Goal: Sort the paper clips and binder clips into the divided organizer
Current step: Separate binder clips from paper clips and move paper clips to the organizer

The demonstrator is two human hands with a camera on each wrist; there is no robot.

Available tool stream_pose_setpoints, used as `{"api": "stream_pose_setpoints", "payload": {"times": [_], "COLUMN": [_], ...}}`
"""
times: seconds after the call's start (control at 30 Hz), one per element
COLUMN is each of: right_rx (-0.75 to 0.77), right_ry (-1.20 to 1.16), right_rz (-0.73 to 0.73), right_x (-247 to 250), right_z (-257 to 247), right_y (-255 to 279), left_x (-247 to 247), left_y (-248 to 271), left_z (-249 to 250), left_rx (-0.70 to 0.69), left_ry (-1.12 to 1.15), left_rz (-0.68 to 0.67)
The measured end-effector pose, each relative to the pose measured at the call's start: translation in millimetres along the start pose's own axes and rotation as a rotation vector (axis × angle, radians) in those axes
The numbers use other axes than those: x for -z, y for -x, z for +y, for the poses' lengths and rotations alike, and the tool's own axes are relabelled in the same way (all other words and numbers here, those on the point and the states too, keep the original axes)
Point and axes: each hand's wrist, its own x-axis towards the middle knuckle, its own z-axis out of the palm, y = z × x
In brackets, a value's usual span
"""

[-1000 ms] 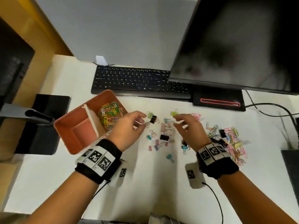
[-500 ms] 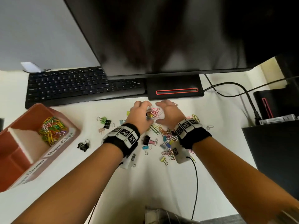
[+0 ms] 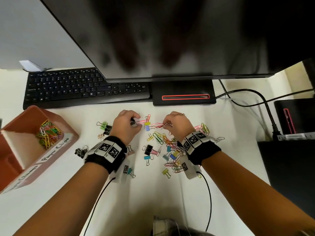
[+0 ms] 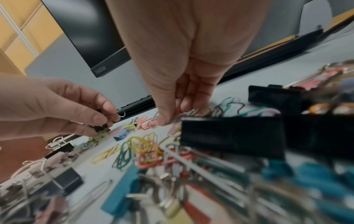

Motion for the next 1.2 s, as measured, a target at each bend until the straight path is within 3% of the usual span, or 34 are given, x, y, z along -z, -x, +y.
{"api": "stream_pose_setpoints", "payload": {"times": [0.13,0.27,0.47,0.57,0.8,0.97,1.2], "right_rx": [-0.010,0.022,0.042,0.028,-0.045,-0.011,-0.103], "right_ry": [0.007,0.042,0.044,0.085,-0.038,-0.072,-0.194], "right_rz": [-0.022,-0.028,-0.062,-0.139,-0.123,-0.076,0.119], "right_x": [1,5,-4,-1,-4,0,14], "right_z": [0,-9,-20,-20,-12,-6,4], "right_y": [12,21,11,4,11,18,29], "left_x": [9,7,-3,-6,-3,14,-4], "left_y": [8,14,-7,-15,-9,3,-18], "left_z": [-5,4,15,15,13,16,36], "left_rx": [-0.022,-0.171,-0.105,-0.090,-0.060,-0.049,0.081], "left_ry": [-0.048,-0.309,-0.564,-0.557,-0.459,-0.144,-0.049], "left_rz": [0.038,0.085,-0.097,-0.118,-0.133,-0.093,-0.097]}}
